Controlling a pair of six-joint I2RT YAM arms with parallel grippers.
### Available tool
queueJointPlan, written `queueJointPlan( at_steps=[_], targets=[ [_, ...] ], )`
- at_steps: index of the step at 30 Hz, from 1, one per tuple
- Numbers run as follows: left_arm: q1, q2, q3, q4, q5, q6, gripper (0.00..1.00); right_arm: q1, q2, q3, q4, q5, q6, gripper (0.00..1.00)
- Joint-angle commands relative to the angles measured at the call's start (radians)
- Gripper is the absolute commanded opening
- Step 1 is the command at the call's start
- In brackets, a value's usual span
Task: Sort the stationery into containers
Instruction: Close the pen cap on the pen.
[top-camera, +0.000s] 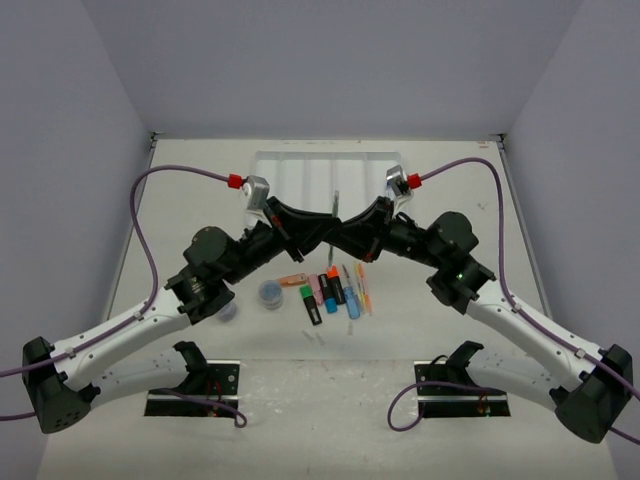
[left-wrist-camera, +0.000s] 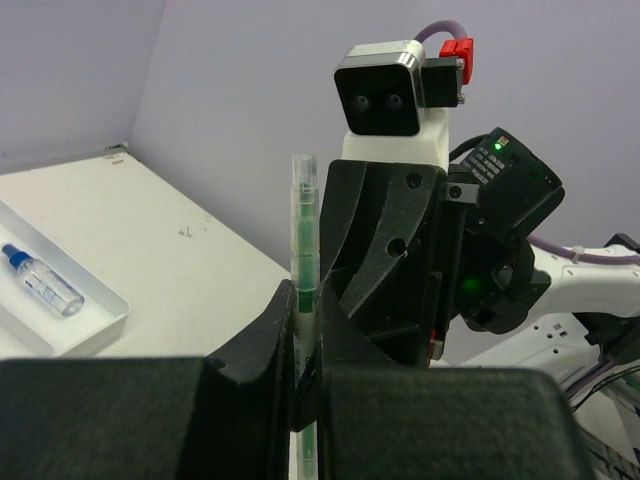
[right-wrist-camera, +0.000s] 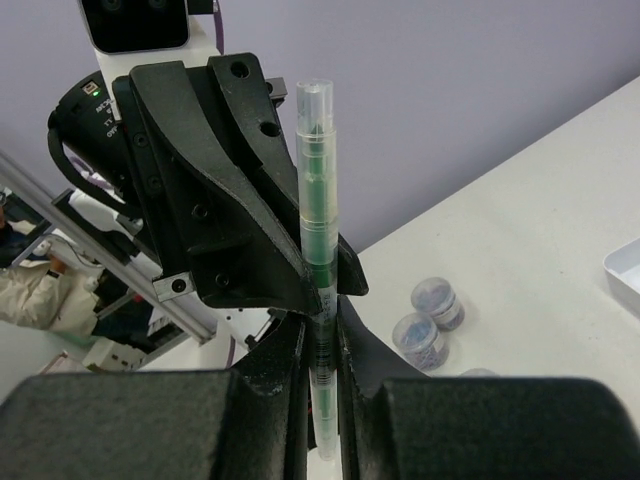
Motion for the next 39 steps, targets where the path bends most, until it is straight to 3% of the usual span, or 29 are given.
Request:
queueJointPlan(
  at_steps=[1, 4, 6, 9, 16, 19, 23, 30, 32, 37, 39],
  targets=[
    [-0.009, -0.027, 0.032, 0.050, 0.073, 0.029, 0.08, -0.001, 0.000, 0.015, 0.032, -0.034, -0.005, 0.00],
    [-0.009, -0.028, 0.043, 0.012, 0.048, 0.048, 0.43, -0.001, -0.014, 0.004, 0.012, -0.015, -0.023, 0.00],
    [-0.009, -0.024, 0.067, -0.035, 0.019, 0.074, 0.60, -0.001, -0.032, 0.002, -0.015, -0.001, -0.052, 0.00],
    [-0.009, -0.014, 0.121, -0.162, -0.041, 0.114, 0.64, -0.001, -0.050, 0.006, -0.073, 0.012, -0.093, 0.00],
    [-0.009, -0.008, 0.212, -0.267, -0.179, 0.138, 0.67, -0.001, -0.049, 0.021, -0.117, -0.059, -0.141, 0.00],
    [-0.008, 0.002, 0.231, -0.273, -0.190, 0.134, 0.65, 0.001, -0.040, 0.024, -0.125, -0.075, -0.151, 0.00],
    [-0.009, 0.024, 0.256, -0.260, -0.141, 0.120, 0.51, 0.002, -0.032, 0.028, -0.139, -0.073, -0.165, 0.00],
    [-0.008, 0.073, 0.266, -0.235, -0.019, 0.087, 0.42, 0.005, -0.026, 0.051, -0.169, -0.072, -0.181, 0.00],
    [-0.009, 0.084, 0.266, -0.234, 0.007, 0.079, 0.31, 0.006, -0.028, 0.052, -0.171, -0.068, -0.183, 0.00],
    [-0.008, 0.097, 0.260, -0.250, 0.002, 0.070, 0.20, 0.006, -0.042, 0.049, -0.167, -0.060, -0.185, 0.00],
    [-0.009, 0.100, 0.254, -0.254, 0.004, 0.066, 0.09, 0.006, -0.044, 0.058, -0.174, -0.047, -0.190, 0.00]
  ],
)
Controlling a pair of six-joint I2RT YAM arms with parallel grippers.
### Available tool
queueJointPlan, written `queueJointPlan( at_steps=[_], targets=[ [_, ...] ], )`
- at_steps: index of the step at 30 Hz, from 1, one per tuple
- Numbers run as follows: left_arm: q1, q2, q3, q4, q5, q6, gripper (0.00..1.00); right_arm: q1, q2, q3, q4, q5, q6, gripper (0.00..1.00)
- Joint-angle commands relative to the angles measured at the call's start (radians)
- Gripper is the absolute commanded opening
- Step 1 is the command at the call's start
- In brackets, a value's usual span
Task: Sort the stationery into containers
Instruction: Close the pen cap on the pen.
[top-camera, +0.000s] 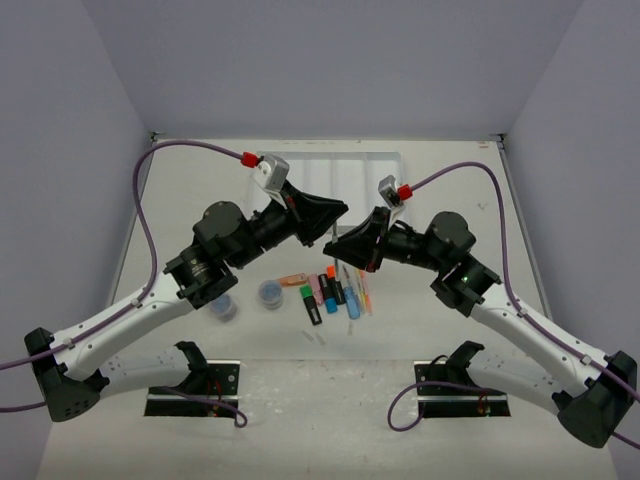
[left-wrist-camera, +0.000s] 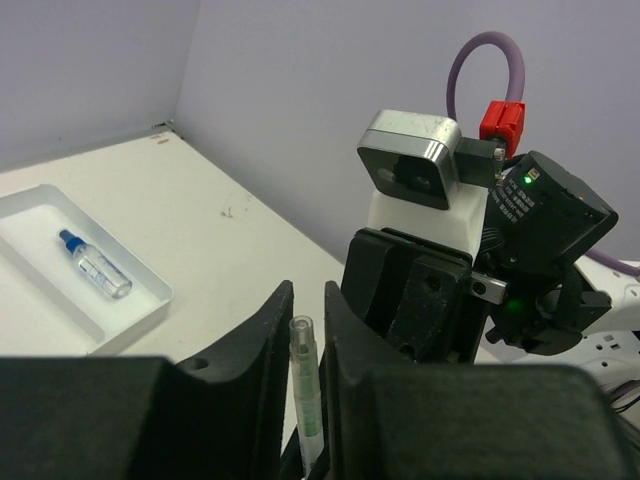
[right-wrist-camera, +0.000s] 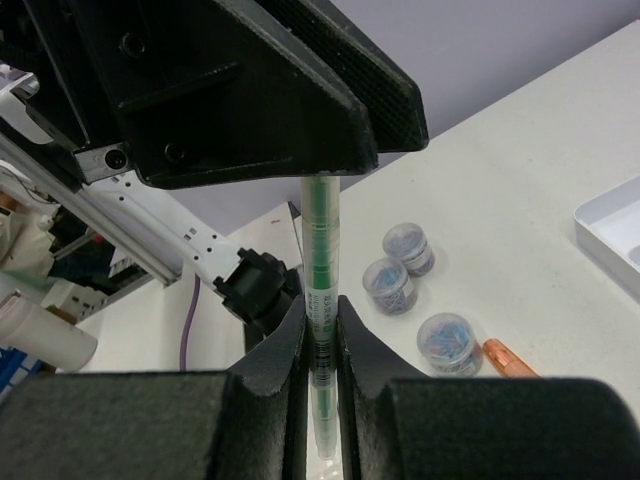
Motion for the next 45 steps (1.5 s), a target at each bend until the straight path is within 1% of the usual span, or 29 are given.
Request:
queueJointPlan(
  at_steps=[1, 2, 6, 9, 10, 13, 19, 22, 24, 25, 27, 29, 31, 33, 34, 35, 40, 42, 45],
  targets=[
    [-0.003, 0.003, 0.021, 0.002, 0.051, -0.018, 0.03, 0.006, -0.012, 0.060, 0.002, 0.015, -0.031, 0.00],
    [-0.003, 0.006, 0.018, -0.004, 0.055, -0.022, 0.00, 0.006, -0.015, 0.070, -0.007, 0.028, -0.040, 0.00],
    [-0.004, -0.004, -0.025, 0.000, 0.079, -0.046, 0.00, 0.003, -0.012, 0.138, -0.030, 0.129, -0.076, 0.00],
    [-0.004, -0.017, -0.076, 0.024, 0.119, -0.080, 0.00, -0.001, 0.027, 0.277, -0.087, 0.160, -0.124, 0.00],
    [-0.004, -0.019, -0.091, 0.030, 0.131, -0.095, 0.00, -0.003, 0.042, 0.303, -0.096, 0.161, -0.139, 0.00],
    [-0.004, -0.034, -0.159, 0.058, 0.172, -0.142, 0.00, -0.013, 0.115, 0.480, -0.141, 0.167, -0.170, 0.00],
    [-0.025, -0.061, -0.235, 0.164, 0.208, -0.205, 0.00, -0.031, 0.210, 0.645, -0.184, 0.138, -0.202, 0.00],
    [-0.063, -0.038, -0.233, 0.168, 0.199, -0.200, 0.00, -0.044, 0.251, 0.711, -0.206, 0.117, -0.206, 0.00],
    [-0.079, -0.029, -0.221, 0.137, 0.168, -0.184, 0.00, -0.048, 0.279, 0.740, -0.233, 0.099, -0.215, 0.00],
    [-0.078, -0.032, -0.206, 0.113, 0.140, -0.170, 0.00, -0.048, 0.285, 0.729, -0.235, 0.093, -0.217, 0.00],
    [-0.079, -0.046, -0.143, 0.029, 0.031, -0.119, 0.00, -0.048, 0.276, 0.667, -0.227, 0.086, -0.216, 0.00],
    [-0.076, -0.060, -0.063, -0.124, -0.107, -0.072, 0.00, -0.048, 0.249, 0.515, -0.198, 0.084, -0.206, 0.00],
    [-0.071, -0.062, 0.014, -0.191, -0.255, -0.040, 0.00, -0.048, 0.223, 0.424, -0.154, 0.073, -0.187, 0.00],
    [-0.066, -0.059, 0.062, -0.226, -0.298, -0.026, 0.02, -0.048, 0.204, 0.332, -0.113, 0.071, -0.173, 0.00],
    [-0.065, -0.054, 0.091, -0.229, -0.316, -0.015, 0.13, -0.048, 0.191, 0.289, -0.090, 0.075, -0.160, 0.00],
    [-0.066, -0.047, 0.130, -0.233, -0.324, -0.006, 0.33, -0.048, 0.174, 0.238, -0.068, 0.080, -0.153, 0.00],
    [-0.065, -0.012, 0.205, -0.272, -0.363, 0.019, 0.85, -0.048, 0.165, 0.203, -0.087, 0.083, -0.157, 0.00],
    [-0.066, -0.014, 0.230, -0.274, -0.383, 0.028, 0.94, -0.047, 0.164, 0.192, -0.091, 0.083, -0.164, 0.00],
    [-0.066, -0.014, 0.289, -0.308, -0.423, 0.038, 1.00, -0.049, 0.167, 0.171, -0.097, 0.112, -0.169, 0.00]
  ],
)
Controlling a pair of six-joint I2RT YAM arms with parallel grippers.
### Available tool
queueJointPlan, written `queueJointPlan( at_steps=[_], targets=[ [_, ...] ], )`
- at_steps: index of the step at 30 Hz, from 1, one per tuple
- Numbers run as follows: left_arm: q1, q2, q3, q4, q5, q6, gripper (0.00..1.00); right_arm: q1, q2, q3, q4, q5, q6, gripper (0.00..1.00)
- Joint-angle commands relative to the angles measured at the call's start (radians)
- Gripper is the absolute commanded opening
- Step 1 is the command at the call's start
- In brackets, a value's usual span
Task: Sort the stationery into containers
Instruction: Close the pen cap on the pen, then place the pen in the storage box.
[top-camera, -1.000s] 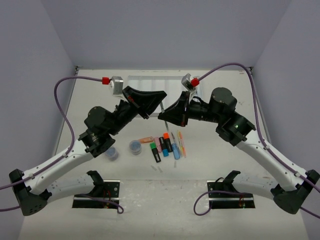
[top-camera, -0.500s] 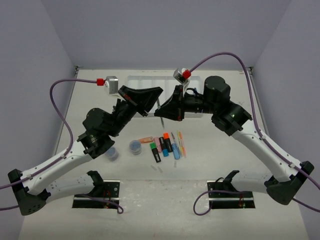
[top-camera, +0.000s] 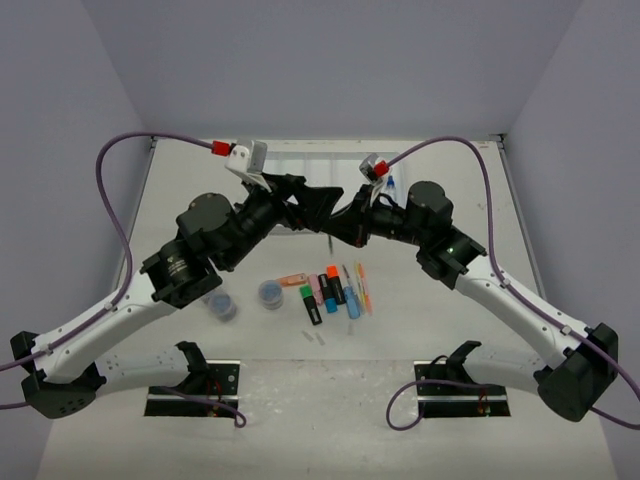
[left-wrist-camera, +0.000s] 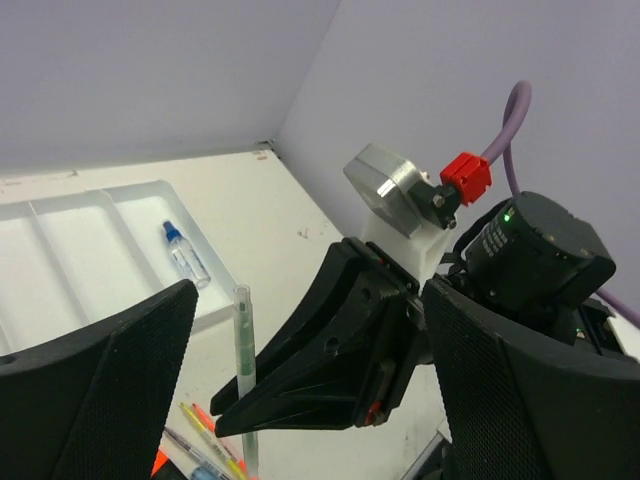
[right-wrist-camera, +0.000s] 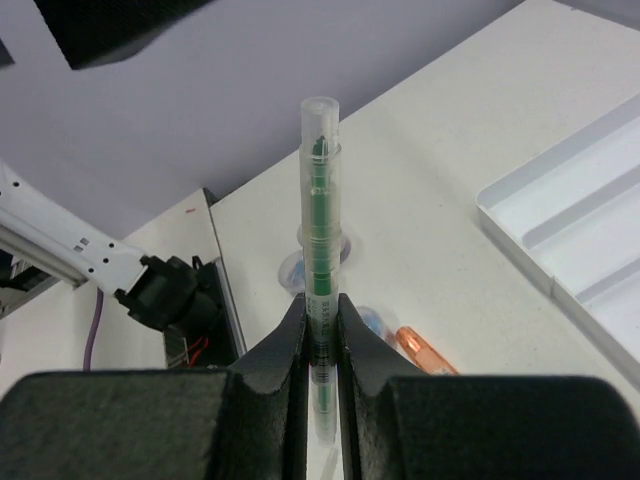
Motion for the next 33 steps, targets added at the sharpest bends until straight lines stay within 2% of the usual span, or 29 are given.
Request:
queueJointPlan(
  at_steps=[1, 6, 11, 14, 16, 21, 23, 27, 30, 33],
  targets=[
    [-0.005, -0.005, 0.122, -0.077, -0.104, 0.042, 1.00, -0.002, -0.024, -0.023, 0.067, 0.073, -0.008, 0.00],
    [-0.003, -0.044, 0.161, -0.310, -0.282, 0.015, 1.00, -0.039, 0.012, 0.039, -0.071, 0.199, -0.013, 0.00],
    [-0.003, -0.135, 0.079, -0.482, -0.375, -0.017, 1.00, -0.171, 0.129, 0.167, -0.247, 0.268, 0.025, 0.00],
    [-0.003, -0.195, -0.048, -0.609, -0.514, -0.039, 1.00, -0.263, 0.345, 0.398, -0.405, 0.436, -0.004, 0.00],
    [-0.003, -0.202, -0.102, -0.629, -0.564, -0.055, 1.00, -0.294, 0.460, 0.510, -0.492, 0.508, -0.026, 0.00],
    [0.011, -0.149, -0.249, -0.507, -0.525, -0.042, 1.00, -0.318, 0.793, 0.838, -0.651, 0.630, -0.051, 0.00],
    [0.014, -0.058, -0.215, -0.516, -0.464, -0.022, 1.00, -0.319, 0.915, 0.978, -0.738, 0.657, -0.050, 0.00],
    [0.014, 0.065, -0.085, -0.687, -0.540, -0.121, 1.00, -0.307, 1.017, 1.048, -0.753, 0.575, -0.042, 0.00],
    [0.012, 0.083, -0.062, -0.758, -0.544, -0.168, 1.00, -0.303, 1.066, 1.048, -0.739, 0.575, -0.031, 0.00],
    [0.012, 0.028, -0.059, -0.813, -0.578, -0.181, 1.00, -0.301, 1.106, 1.047, -0.730, 0.550, -0.020, 0.00]
  ],
)
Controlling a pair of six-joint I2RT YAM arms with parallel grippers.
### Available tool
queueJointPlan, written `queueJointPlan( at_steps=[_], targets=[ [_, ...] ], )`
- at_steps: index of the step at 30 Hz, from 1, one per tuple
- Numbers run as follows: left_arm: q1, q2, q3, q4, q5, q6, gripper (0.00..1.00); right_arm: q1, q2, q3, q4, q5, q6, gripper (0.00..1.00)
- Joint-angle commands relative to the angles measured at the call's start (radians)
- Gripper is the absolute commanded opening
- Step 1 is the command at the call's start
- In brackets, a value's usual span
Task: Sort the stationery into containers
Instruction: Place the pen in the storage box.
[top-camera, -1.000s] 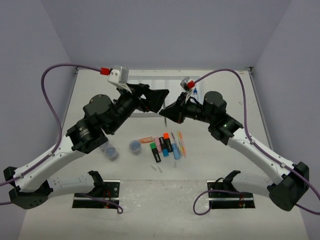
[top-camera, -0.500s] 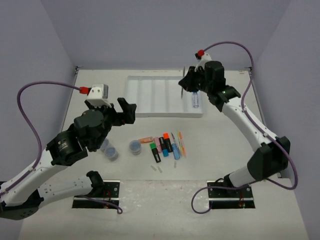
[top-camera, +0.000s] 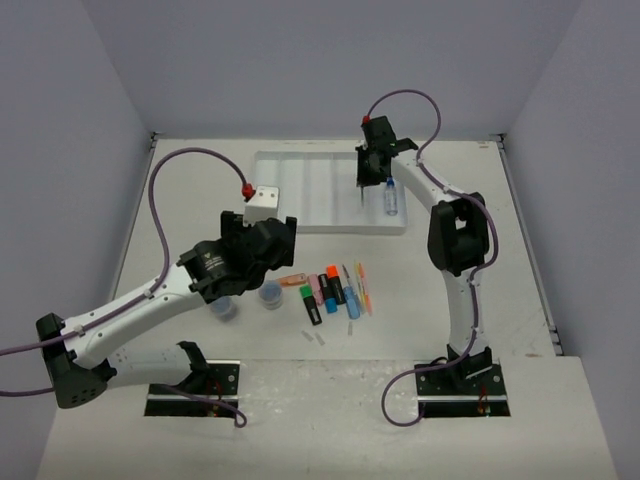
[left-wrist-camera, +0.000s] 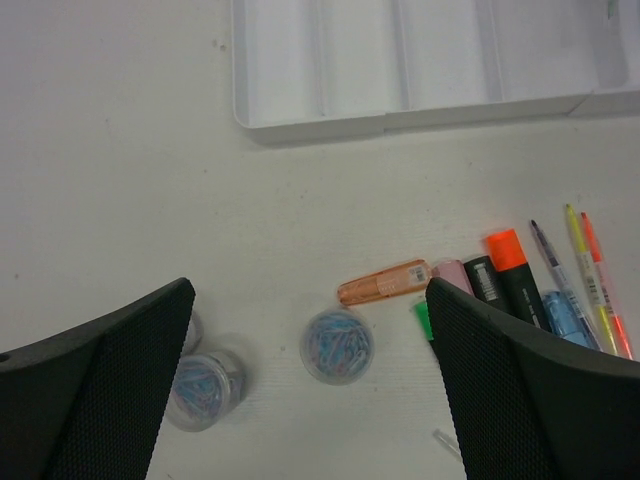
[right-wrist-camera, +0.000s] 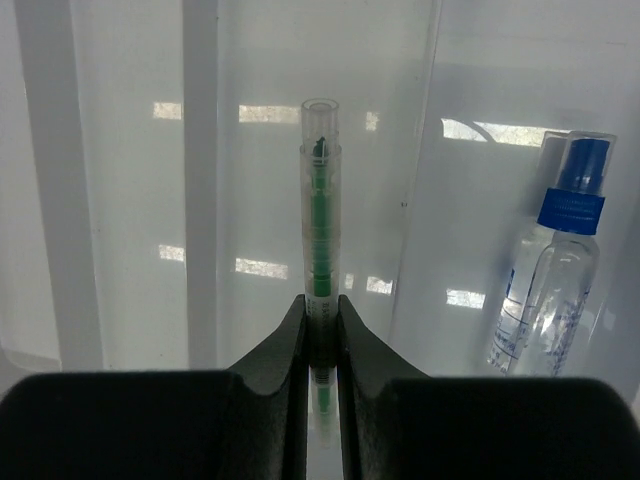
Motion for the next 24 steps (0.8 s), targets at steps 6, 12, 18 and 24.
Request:
queueJointPlan(
  at_steps=[6, 12, 18, 24],
  targets=[
    [0.003, -0.249, -0.115, -0.025, -0.103, 0.024, 1.00, 0.011, 0.037, 0.059, -0.002, -0.028, 0.030, 0.01],
    [0.004, -0.219, -0.196, -0.001, -0.085, 0.024, 1.00, 0.013, 0.046, 0.083, -0.004, -0.035, 0.024, 0.06],
    [0.003, -0.165, -0.195, -0.002, -0.069, 0.046, 1.00, 0.017, 0.061, 0.108, -0.030, -0.052, 0.007, 0.14],
    [0.003, -0.200, -0.209, 0.028, -0.052, 0.068, 1.00, 0.025, 0.053, 0.121, -0.040, -0.070, 0.002, 0.32]
  ],
)
